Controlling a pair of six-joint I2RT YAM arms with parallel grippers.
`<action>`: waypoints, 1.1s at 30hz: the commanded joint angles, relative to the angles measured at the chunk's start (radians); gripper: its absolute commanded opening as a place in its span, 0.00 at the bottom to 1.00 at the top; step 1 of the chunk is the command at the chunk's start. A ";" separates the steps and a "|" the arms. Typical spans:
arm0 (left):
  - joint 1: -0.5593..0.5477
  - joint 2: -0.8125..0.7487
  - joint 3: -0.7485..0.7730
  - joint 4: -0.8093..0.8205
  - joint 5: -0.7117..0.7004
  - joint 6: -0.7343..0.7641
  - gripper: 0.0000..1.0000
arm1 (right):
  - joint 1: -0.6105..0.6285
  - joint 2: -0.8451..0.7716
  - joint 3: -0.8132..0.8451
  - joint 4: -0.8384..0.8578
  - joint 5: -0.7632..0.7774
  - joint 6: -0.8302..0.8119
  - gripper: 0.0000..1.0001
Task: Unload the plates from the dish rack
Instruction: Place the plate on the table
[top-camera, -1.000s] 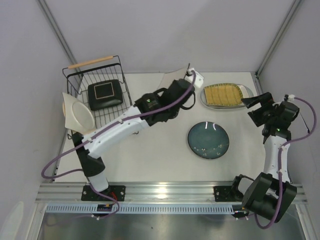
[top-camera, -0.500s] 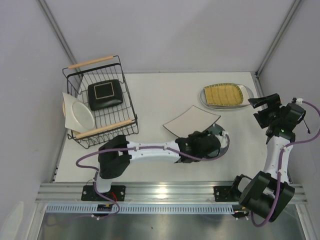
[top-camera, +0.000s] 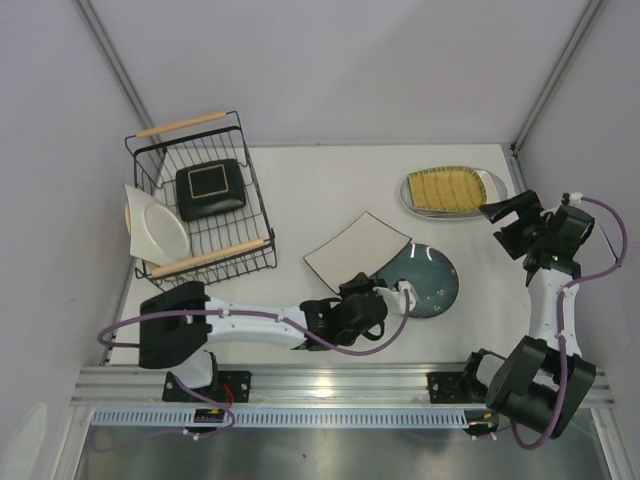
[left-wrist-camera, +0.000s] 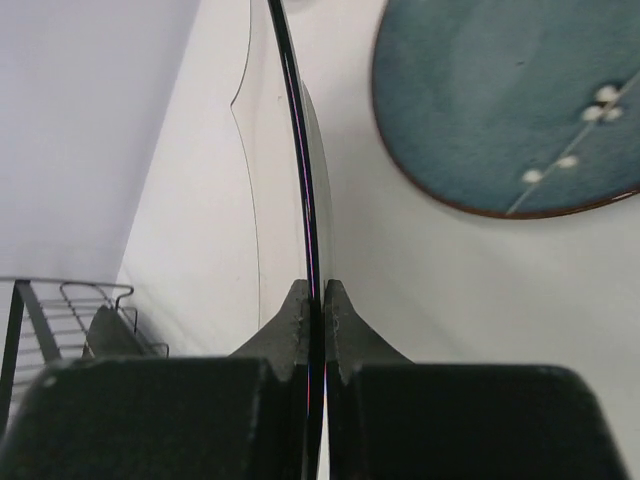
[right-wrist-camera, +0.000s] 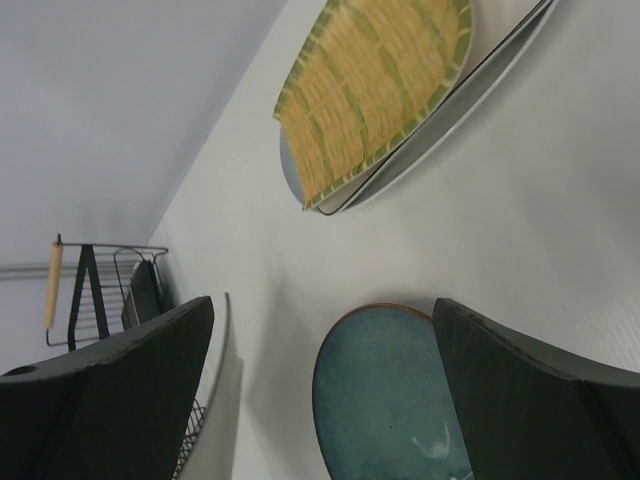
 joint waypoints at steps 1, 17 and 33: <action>0.004 -0.176 -0.063 0.246 -0.115 0.006 0.00 | 0.076 0.030 0.013 -0.052 0.016 -0.106 1.00; -0.004 -0.092 -0.324 0.367 -0.103 -0.008 0.00 | 0.239 0.013 -0.073 -0.100 0.168 -0.132 1.00; -0.149 0.021 -0.458 0.455 -0.017 0.021 0.00 | 0.265 0.053 -0.098 -0.040 0.159 -0.108 1.00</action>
